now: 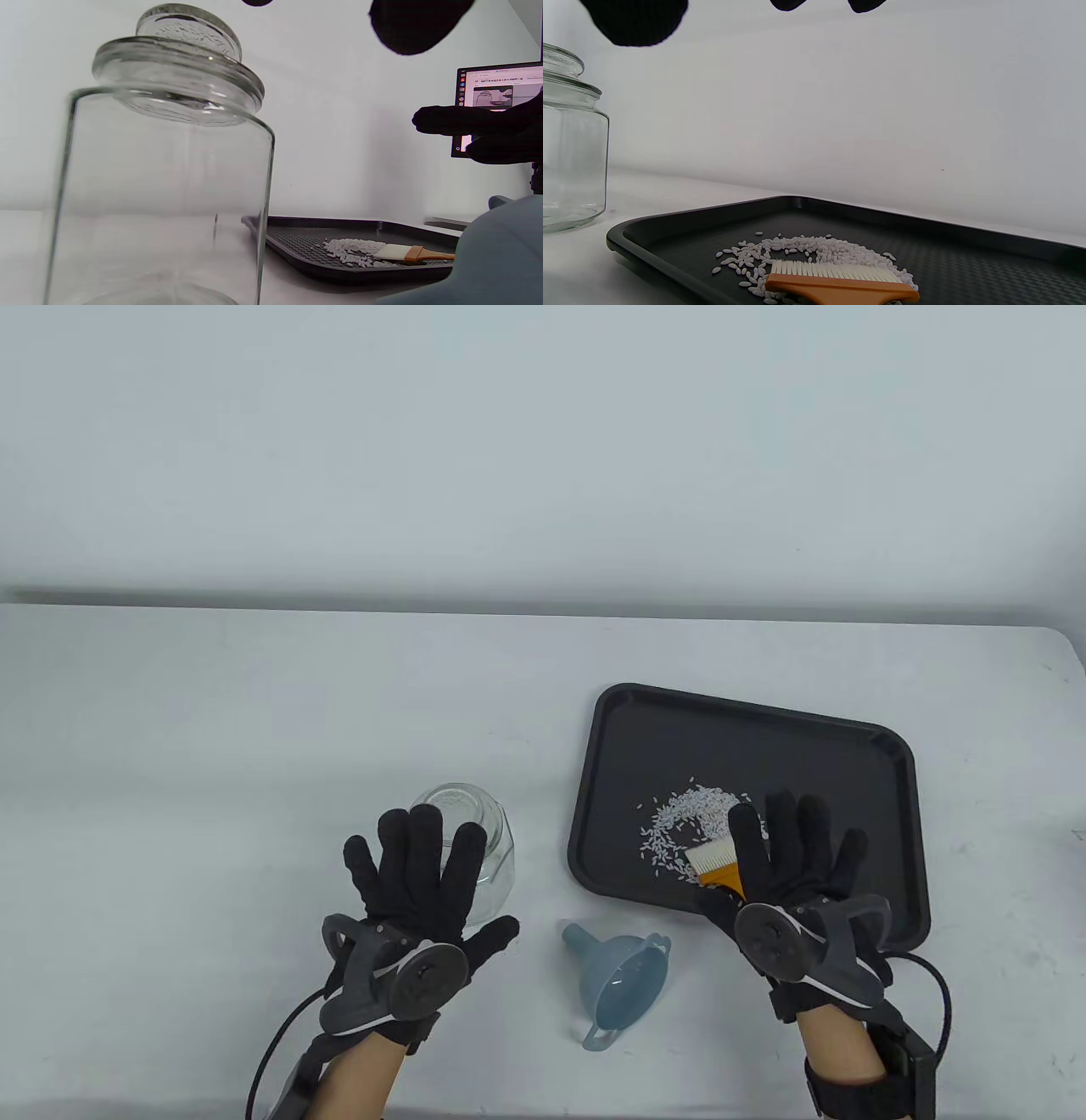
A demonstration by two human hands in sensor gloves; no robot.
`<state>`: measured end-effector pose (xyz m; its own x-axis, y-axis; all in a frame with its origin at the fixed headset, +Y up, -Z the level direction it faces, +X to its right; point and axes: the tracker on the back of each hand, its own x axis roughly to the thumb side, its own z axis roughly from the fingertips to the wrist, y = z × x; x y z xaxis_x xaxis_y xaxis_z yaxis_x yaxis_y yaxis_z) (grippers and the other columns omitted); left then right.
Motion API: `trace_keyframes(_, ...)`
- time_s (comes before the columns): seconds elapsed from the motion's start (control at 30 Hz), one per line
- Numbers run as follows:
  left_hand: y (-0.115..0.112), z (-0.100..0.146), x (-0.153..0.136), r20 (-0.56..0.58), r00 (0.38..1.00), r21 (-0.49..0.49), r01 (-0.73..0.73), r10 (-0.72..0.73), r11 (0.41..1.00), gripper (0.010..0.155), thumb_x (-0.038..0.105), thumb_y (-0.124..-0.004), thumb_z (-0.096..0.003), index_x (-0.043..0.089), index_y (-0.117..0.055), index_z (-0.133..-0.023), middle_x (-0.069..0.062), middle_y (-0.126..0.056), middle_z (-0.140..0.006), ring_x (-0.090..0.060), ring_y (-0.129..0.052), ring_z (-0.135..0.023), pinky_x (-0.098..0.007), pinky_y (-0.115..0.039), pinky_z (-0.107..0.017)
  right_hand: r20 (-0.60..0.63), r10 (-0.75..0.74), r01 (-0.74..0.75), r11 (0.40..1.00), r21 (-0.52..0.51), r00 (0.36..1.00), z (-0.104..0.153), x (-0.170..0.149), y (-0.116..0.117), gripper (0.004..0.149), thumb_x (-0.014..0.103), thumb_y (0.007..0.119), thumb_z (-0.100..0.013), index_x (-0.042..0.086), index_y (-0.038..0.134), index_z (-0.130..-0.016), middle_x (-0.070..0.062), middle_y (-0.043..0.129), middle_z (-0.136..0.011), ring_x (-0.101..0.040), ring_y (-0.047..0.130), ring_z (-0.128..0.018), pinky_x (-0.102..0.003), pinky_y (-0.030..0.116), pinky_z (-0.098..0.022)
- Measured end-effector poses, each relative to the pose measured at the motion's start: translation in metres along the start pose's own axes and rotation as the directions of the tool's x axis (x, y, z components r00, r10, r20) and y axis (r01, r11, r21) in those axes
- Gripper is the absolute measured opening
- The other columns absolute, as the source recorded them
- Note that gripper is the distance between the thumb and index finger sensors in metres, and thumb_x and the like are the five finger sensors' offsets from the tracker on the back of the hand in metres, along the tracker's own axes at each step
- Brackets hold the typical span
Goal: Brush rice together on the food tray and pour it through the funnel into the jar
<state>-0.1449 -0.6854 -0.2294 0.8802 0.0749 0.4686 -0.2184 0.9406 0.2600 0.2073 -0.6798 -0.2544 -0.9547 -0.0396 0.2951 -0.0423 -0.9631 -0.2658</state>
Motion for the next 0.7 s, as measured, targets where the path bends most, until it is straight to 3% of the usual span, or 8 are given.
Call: trace_keyframes(0.7,0.0006,-0.0009,0.0002,-0.002,1.0,-0.003,-0.004,0.004,1.0,0.096,0.063,-0.059,-0.0526,0.007,-0.016,-0.117,-0.043,-0.015,-0.114,-0.077,-0.014,-0.098,-0.087,-0.003,-0.053,0.004,0.004,-0.004,1.0,0.029,1.0,-0.0014,0.0017,0.0023,0.089,0.062,0.058,-0.049,0.007,0.023,-0.109,-0.033,0.019,-0.112,-0.069,0.021,-0.098,-0.085,0.016,-0.051)
